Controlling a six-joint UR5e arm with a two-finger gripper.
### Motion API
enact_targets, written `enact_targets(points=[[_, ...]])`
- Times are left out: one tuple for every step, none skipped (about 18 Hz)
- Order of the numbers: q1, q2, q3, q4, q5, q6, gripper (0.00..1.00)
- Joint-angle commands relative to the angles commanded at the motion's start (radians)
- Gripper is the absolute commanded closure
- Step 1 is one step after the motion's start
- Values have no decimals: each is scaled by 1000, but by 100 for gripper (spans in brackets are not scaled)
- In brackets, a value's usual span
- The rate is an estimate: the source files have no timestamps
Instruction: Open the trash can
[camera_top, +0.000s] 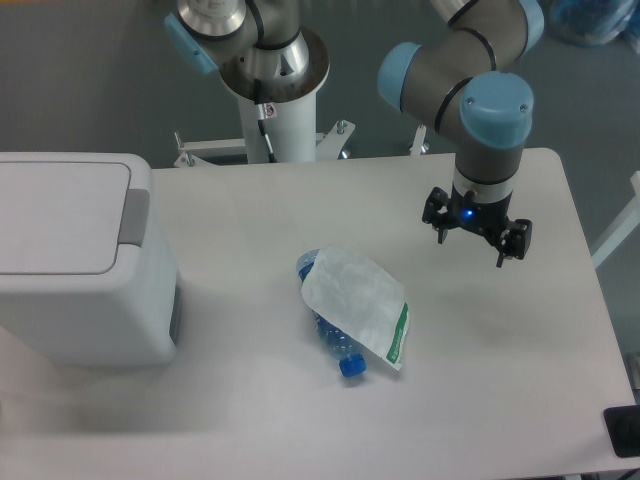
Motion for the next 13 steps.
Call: enact_targets(points=[[0,0,-2,0,2,2,0],[0,0,-2,0,2,0,0],[0,0,-2,0,0,0,0],[0,2,-2,0,-6,0,0],[0,2,-2,0,-12,0,0],[-2,2,-3,0,-23,0,0],[-2,2,-3,0,-38,0,0],[0,0,-3,2,-63,-2,0],[2,0,-3,2,-96,-9,0],[3,0,-5,2,-124,-32,0],[3,2,-12,3,-144,-63,0],[3,2,-18,11,-172,-90,0],[3,2,-31,32,-201,-97,0]])
